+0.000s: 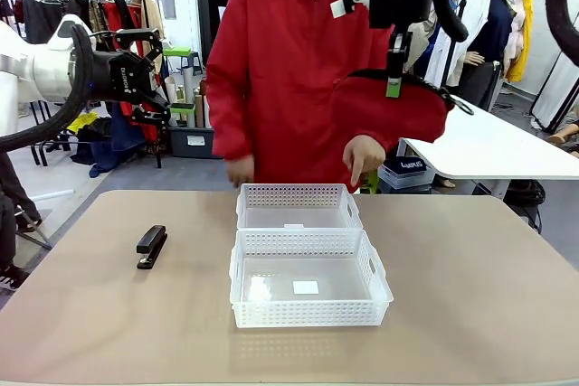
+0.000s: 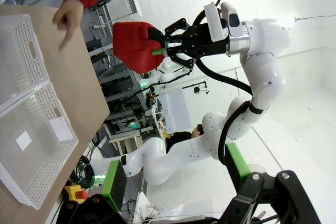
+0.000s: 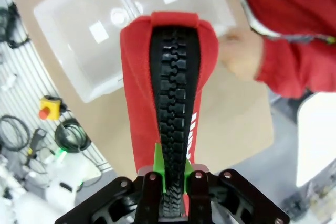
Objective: Distribute items into two baskets.
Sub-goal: Move the picked Pencil pouch towards the Organizing basket indicated by the person, stopping as directed, then place the picked Pencil pouch into the Organizing basket as instructed by the person.
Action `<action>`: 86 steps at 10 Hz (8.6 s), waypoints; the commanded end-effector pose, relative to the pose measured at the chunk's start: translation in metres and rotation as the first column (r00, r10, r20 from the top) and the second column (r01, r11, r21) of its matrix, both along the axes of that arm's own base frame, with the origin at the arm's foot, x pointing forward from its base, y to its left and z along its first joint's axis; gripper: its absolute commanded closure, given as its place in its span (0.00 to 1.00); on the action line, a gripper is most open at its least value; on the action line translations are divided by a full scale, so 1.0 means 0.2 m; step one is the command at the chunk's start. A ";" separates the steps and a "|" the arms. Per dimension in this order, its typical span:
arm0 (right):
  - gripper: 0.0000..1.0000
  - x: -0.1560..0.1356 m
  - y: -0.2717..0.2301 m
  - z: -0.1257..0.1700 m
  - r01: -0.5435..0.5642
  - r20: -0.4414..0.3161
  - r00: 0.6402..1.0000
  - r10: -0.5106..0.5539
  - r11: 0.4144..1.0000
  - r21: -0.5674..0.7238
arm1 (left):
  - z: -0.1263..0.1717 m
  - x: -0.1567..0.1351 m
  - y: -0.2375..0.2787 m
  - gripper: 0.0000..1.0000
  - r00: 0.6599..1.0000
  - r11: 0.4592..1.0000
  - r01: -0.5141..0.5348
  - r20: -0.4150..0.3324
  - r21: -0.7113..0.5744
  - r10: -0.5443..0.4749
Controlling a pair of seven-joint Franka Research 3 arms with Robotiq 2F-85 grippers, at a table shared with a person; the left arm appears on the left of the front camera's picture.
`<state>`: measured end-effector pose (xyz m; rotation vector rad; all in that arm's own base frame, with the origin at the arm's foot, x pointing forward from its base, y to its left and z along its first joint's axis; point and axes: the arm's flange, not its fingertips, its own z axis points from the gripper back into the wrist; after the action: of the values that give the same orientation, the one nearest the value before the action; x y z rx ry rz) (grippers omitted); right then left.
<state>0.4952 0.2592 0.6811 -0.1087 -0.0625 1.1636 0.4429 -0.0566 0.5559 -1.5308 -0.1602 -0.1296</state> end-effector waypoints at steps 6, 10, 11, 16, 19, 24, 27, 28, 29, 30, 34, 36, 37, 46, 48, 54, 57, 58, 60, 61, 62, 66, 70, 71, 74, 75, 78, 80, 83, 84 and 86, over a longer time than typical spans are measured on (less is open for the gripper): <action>1.00 -0.05 0.20 -0.12 -0.351 -0.022 0.935 0.353 0.934 0.074 | 0.01 0.00 0.00 0.00 1.000 1.000 0.000 0.004 -0.003 0.000; 1.00 -0.12 0.22 -0.14 -0.382 -0.034 0.922 0.385 0.921 0.076 | 0.01 0.00 0.00 0.00 1.000 1.000 0.000 0.004 -0.003 0.000; 1.00 -0.12 0.22 -0.13 -0.370 -0.036 0.927 0.374 0.925 0.083 | 0.01 0.00 0.00 0.00 1.000 1.000 0.000 0.004 -0.003 0.000; 1.00 -0.09 0.27 -0.14 -0.370 -0.045 0.927 0.373 0.927 0.062 | 0.01 0.00 0.00 0.00 1.000 1.000 0.000 0.004 -0.003 0.000; 1.00 -0.09 0.27 -0.14 -0.370 -0.045 0.927 0.373 0.927 0.062 | 0.01 0.00 0.00 0.00 1.000 1.000 0.000 0.004 -0.003 0.000; 1.00 -0.09 0.27 -0.14 -0.370 -0.045 0.927 0.373 0.927 0.062 | 0.01 0.00 0.00 0.00 1.000 1.000 0.000 0.004 -0.003 0.000; 1.00 -0.09 0.27 -0.14 -0.370 -0.045 0.927 0.373 0.927 0.062 | 0.01 0.00 0.00 0.00 1.000 1.000 0.000 0.004 -0.003 0.000; 1.00 -0.09 0.27 -0.14 -0.370 -0.045 0.927 0.373 0.927 0.062 | 0.01 0.00 0.00 0.00 1.000 1.000 0.000 0.004 -0.003 0.000; 1.00 -0.09 0.27 -0.14 -0.370 -0.045 0.927 0.373 0.927 0.062 | 0.01 0.00 0.00 0.00 1.000 1.000 0.000 0.004 -0.003 0.000; 1.00 -0.09 0.27 -0.14 -0.370 -0.045 0.927 0.373 0.927 0.062 | 0.01 0.00 0.00 0.00 1.000 1.000 0.000 0.004 -0.003 0.000; 1.00 -0.09 0.27 -0.14 -0.370 -0.045 0.927 0.373 0.927 0.062 | 0.01 0.00 0.00 0.00 1.000 1.000 0.000 0.004 -0.003 0.000; 1.00 -0.09 0.27 -0.14 -0.370 -0.045 0.927 0.373 0.927 0.062 | 0.01 0.00 0.00 0.00 1.000 1.000 0.000 0.004 -0.003 0.000; 1.00 -0.09 0.27 -0.14 -0.370 -0.045 0.927 0.373 0.927 0.062 | 0.01 0.00 0.00 0.00 1.000 1.000 0.000 0.004 -0.003 0.000; 1.00 -0.18 0.41 -0.28 -0.484 -0.077 0.868 0.490 0.871 0.088 | 0.01 0.00 0.00 0.00 1.000 1.000 0.000 0.004 -0.003 0.000; 1.00 -0.22 0.46 -0.37 -0.510 -0.110 0.848 0.519 0.854 0.100 | 0.01 0.00 0.00 0.00 1.000 1.000 0.000 0.004 -0.003 0.000; 1.00 -0.34 0.54 -0.63 -0.603 -0.130 0.778 0.615 0.789 0.118 | 0.01 0.00 0.00 0.00 1.000 1.000 0.000 0.004 -0.003 0.000; 1.00 -0.44 0.57 -0.78 -0.630 -0.132 0.756 0.641 0.768 0.117 | 0.01 0.00 0.00 0.00 1.000 1.000 0.000 0.004 -0.003 0.000; 1.00 -0.49 0.57 -0.84 -0.643 -0.121 0.753 0.647 0.762 0.076 | 0.01 0.00 0.00 0.00 1.000 1.000 0.000 0.004 -0.003 0.000; 1.00 -0.55 0.58 -0.91 -0.606 -0.135 0.787 0.601 0.796 0.013 | 0.01 0.00 0.00 0.00 1.000 1.000 0.000 0.004 -0.003 0.000; 1.00 -0.57 0.58 -0.94 -0.584 -0.133 0.806 0.577 0.811 -0.020 | 0.01 0.00 0.00 0.00 1.000 1.000 0.000 0.004 -0.003 0.000; 1.00 -0.59 0.58 -0.97 -0.573 -0.138 0.815 0.563 0.818 -0.045 | 0.01 0.00 0.00 0.00 1.000 1.000 0.000 0.004 -0.003 0.000; 1.00 -0.56 0.57 -0.98 -0.581 -0.170 0.804 0.569 0.814 -0.023 | 0.01 0.00 0.00 0.00 1.000 1.000 0.000 0.004 -0.003 0.000; 1.00 -0.56 0.58 -1.00 -0.565 -0.172 0.817 0.551 0.824 -0.042 | 0.01 0.00 0.00 0.00 1.000 1.000 0.000 0.004 -0.003 0.000; 1.00 -0.52 0.61 -1.06 -0.527 -0.178 0.837 0.517 0.850 -0.010 | 0.01 0.00 0.00 0.00 1.000 1.000 0.000 0.004 -0.003 0.000; 1.00 -0.46 0.67 -1.20 -0.499 -0.154 0.857 0.491 0.867 -0.010 | 0.01 0.00 0.00 0.00 1.000 1.000 0.000 0.004 -0.003 0.000; 1.00 -0.45 0.70 -1.24 -0.497 -0.154 0.859 0.489 0.868 -0.015 | 0.01 0.00 0.00 0.00 1.000 1.000 0.000 0.004 -0.003 0.000; 1.00 -0.43 0.78 -1.35 -0.503 -0.158 0.855 0.495 0.864 -0.014 | 0.01 0.00 0.00 0.00 1.000 1.000 0.000 0.004 -0.003 0.000; 1.00 -0.41 0.81 -1.42 -0.471 -0.131 0.877 0.463 0.881 -0.038 | 0.01 0.00 0.00 0.00 1.000 1.000 0.000 0.004 -0.003 0.000; 1.00 -0.39 0.85 -1.50 -0.461 -0.133 0.881 0.454 0.887 -0.024 | 0.01 0.00 0.00 0.00 1.000 1.000 0.000 0.004 -0.003 0.000; 1.00 -0.39 0.85 -1.53 -0.456 -0.132 0.883 0.450 0.890 -0.013 | 0.01 0.00 0.00 0.00 1.000 1.000 0.000 0.004 -0.003 0.000; 1.00 -0.40 0.86 -1.56 -0.454 -0.144 0.882 0.449 0.891 -0.002 | 0.01 0.00 0.00 0.00 1.000 1.000 0.000 0.004 -0.003 0.000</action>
<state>0.4191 0.4250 0.3696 -0.0233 0.0810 1.6635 0.4429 -0.0565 0.5560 -1.5307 -0.1605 -0.1295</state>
